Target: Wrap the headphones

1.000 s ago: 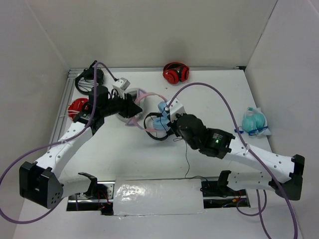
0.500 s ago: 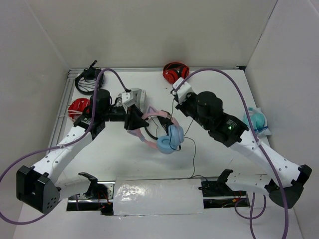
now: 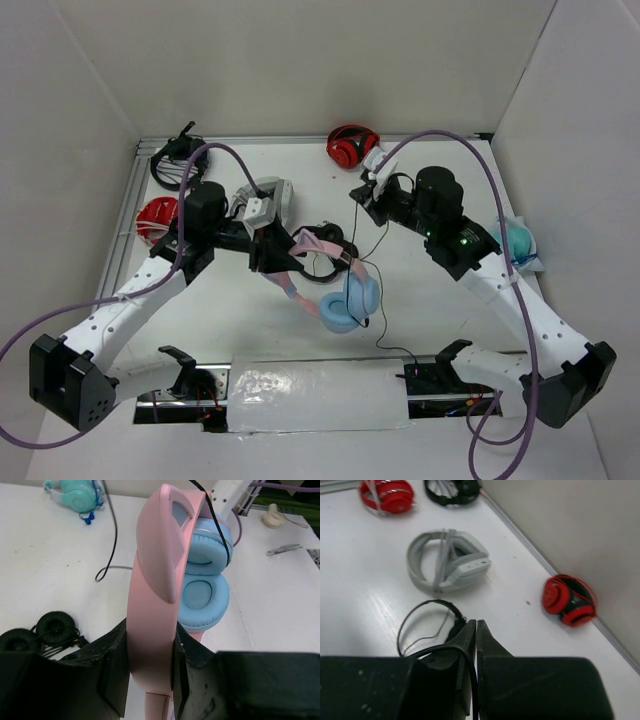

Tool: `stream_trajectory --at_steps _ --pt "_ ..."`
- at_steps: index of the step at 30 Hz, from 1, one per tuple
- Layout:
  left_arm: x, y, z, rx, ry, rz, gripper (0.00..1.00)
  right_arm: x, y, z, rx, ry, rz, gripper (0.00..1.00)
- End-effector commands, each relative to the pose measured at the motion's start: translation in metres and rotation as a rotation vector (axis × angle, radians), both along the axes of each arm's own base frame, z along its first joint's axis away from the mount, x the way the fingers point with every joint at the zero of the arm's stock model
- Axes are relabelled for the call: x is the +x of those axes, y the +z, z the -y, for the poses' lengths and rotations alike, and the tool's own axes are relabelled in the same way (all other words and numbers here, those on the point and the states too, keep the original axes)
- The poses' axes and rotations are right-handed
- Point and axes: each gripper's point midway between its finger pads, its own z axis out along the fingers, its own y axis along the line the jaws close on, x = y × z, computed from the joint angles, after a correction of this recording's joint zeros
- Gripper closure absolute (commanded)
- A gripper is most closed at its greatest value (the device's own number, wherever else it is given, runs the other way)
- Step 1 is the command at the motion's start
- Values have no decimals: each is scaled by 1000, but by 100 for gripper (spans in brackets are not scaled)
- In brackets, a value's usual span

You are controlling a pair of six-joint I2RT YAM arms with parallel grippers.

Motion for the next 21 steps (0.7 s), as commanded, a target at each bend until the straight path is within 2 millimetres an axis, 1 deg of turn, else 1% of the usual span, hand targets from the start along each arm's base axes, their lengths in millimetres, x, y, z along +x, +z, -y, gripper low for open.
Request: stream_trajectory --at_steps 1,2,3,5,6,8,10,12,14,15,16,17,19,20,21 --pt "-55 42 -2 -118 -285 95 100 0 21 -21 100 165 82 88" --pt "-57 47 -2 -123 -295 95 100 0 15 -24 98 185 70 87" --pt "-57 56 -2 -130 -294 93 100 -1 6 -28 89 208 52 86" --pt "-60 65 -3 -126 -302 50 100 -4 -11 -37 82 269 20 85" --pt "-64 74 -4 -132 -326 49 100 -6 -15 -41 79 295 13 80" --pt "-64 82 -4 -131 -330 31 100 -8 -28 -50 73 356 -15 76" --pt "-64 93 -4 -131 -320 19 100 -10 -37 -58 72 412 -47 72" --pt "-62 100 -3 -131 -296 0 100 -10 -39 -63 76 441 -65 69" --pt "-55 106 0 -138 -235 -10 100 -14 -46 -70 83 487 -101 68" --pt "-54 111 0 -140 -217 -33 100 -16 -52 -72 93 498 -139 65" --pt "-51 115 2 -147 -197 -33 100 -15 -49 -76 108 514 -120 64" --pt "-46 125 3 -160 -159 -28 100 -17 -59 -80 109 533 -155 62" --pt "-36 133 6 -168 -97 -66 100 -17 -69 -84 128 531 -193 60" --pt "-25 144 7 -189 -27 -69 100 -12 -78 -85 131 513 -218 59" --pt "-22 149 7 -196 -1 -87 100 -10 -79 -86 152 491 -236 58"
